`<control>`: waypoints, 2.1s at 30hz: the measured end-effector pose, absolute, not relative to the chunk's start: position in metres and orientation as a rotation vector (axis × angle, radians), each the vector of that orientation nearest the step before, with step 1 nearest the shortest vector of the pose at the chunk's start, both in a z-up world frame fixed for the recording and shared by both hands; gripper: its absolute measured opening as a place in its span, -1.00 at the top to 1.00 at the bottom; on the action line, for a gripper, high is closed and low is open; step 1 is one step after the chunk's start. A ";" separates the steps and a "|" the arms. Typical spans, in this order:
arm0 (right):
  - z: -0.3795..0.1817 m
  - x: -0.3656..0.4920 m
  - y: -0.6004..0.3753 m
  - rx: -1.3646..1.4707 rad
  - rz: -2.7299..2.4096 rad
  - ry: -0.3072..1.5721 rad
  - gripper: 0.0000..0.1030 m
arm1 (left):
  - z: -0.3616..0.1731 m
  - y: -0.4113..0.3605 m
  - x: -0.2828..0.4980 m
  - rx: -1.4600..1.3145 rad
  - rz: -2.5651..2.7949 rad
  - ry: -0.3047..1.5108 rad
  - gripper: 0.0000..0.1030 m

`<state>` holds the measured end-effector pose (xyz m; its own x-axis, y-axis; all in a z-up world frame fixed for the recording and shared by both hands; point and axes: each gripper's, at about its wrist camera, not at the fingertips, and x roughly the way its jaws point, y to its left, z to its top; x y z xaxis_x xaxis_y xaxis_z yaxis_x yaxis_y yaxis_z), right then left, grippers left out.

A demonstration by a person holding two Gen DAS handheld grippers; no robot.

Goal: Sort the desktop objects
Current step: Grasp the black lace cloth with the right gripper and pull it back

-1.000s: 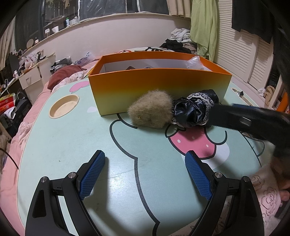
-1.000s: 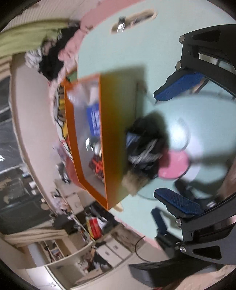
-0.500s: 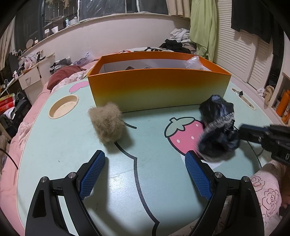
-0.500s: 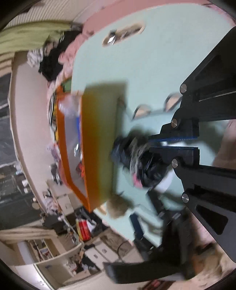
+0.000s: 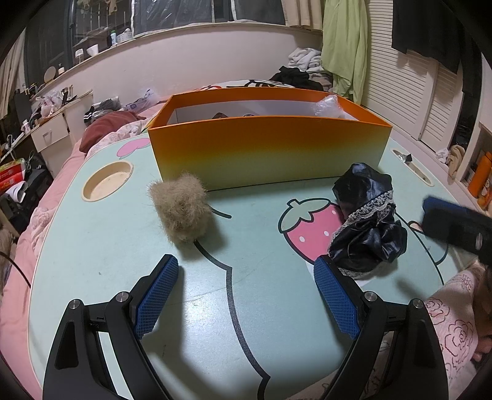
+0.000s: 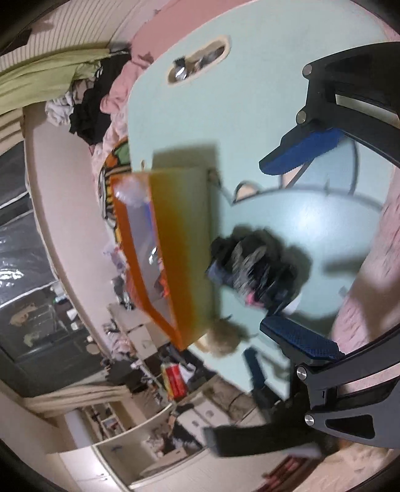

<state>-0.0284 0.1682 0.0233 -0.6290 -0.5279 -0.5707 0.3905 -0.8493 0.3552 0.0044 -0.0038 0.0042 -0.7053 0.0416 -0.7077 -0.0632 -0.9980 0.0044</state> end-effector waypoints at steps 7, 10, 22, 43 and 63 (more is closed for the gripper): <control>0.009 -0.067 0.120 1.170 -2.438 -0.144 -0.59 | 0.004 -0.004 0.004 -1.182 2.848 0.042 -0.74; 0.004 -0.058 0.111 1.121 -2.476 0.030 0.15 | 0.004 -0.001 0.004 -1.180 2.846 0.050 -0.74; -0.004 -0.040 0.147 1.060 -2.556 -0.051 -0.60 | 0.005 -0.001 0.004 -1.180 2.846 0.050 -0.74; 0.002 -0.037 0.149 1.055 -2.573 -0.066 -0.70 | 0.040 -0.036 -0.029 -1.123 2.873 -0.165 -0.52; 0.005 -0.037 0.149 1.054 -2.564 -0.068 -0.72 | 0.003 0.008 0.000 -1.171 2.813 0.122 -0.71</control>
<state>-0.0367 0.1494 0.0049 -0.6539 -0.3508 -0.6703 0.3151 -0.9318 0.1803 -0.0002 0.0085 0.0029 -0.7014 0.0542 -0.7107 -0.1153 -0.9926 0.0381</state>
